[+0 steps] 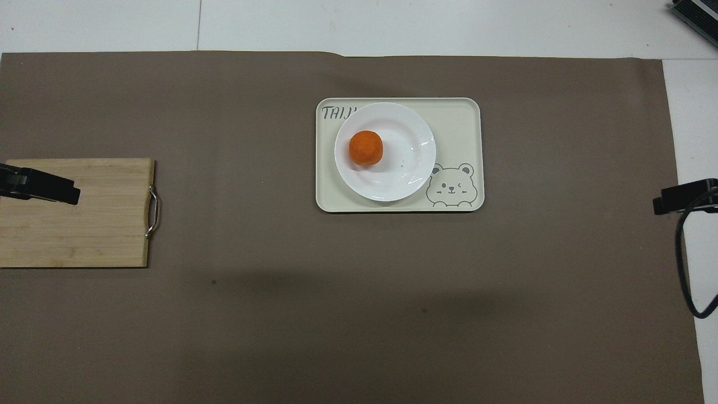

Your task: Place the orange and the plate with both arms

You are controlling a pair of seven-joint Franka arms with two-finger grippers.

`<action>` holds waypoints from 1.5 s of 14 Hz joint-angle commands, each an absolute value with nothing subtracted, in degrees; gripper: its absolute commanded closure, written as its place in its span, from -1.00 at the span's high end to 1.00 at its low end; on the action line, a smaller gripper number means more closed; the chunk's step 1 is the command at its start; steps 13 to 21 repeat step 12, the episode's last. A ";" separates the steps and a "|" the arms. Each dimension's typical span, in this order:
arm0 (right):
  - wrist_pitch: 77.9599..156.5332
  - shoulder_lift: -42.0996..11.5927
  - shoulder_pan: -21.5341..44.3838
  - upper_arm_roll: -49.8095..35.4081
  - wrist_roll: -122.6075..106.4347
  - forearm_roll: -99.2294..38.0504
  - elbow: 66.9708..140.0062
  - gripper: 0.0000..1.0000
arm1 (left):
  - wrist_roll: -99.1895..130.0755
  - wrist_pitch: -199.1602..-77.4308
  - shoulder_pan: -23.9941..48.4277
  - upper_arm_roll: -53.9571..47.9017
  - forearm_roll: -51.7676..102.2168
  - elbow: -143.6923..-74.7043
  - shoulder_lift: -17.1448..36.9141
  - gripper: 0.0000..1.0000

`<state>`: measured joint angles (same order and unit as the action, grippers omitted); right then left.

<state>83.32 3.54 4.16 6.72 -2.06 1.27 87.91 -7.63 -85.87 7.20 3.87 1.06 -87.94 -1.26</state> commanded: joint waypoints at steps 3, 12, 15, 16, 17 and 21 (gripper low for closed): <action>82.97 3.52 3.69 6.59 -2.55 0.79 87.63 1.00 | -7.03 -86.92 6.59 3.16 0.09 -89.65 -2.72 1.00; 82.97 3.60 4.39 6.42 -2.38 0.62 87.63 1.00 | -7.03 -86.92 6.59 3.16 0.09 -89.65 -2.72 1.00; 82.97 3.60 4.39 6.42 -2.38 0.62 87.63 1.00 | -7.03 -86.92 6.59 3.16 0.09 -89.65 -2.72 1.00; 82.97 3.60 4.39 6.42 -2.38 0.62 87.63 1.00 | -7.03 -86.92 6.59 3.16 0.09 -89.65 -2.72 1.00; 82.97 3.60 4.39 6.42 -2.38 0.62 87.63 1.00 | -7.03 -86.92 6.59 3.16 0.09 -89.65 -2.72 1.00; 82.97 3.60 4.39 6.42 -2.38 0.62 87.63 1.00 | -7.03 -86.92 6.59 3.16 0.09 -89.65 -2.72 1.00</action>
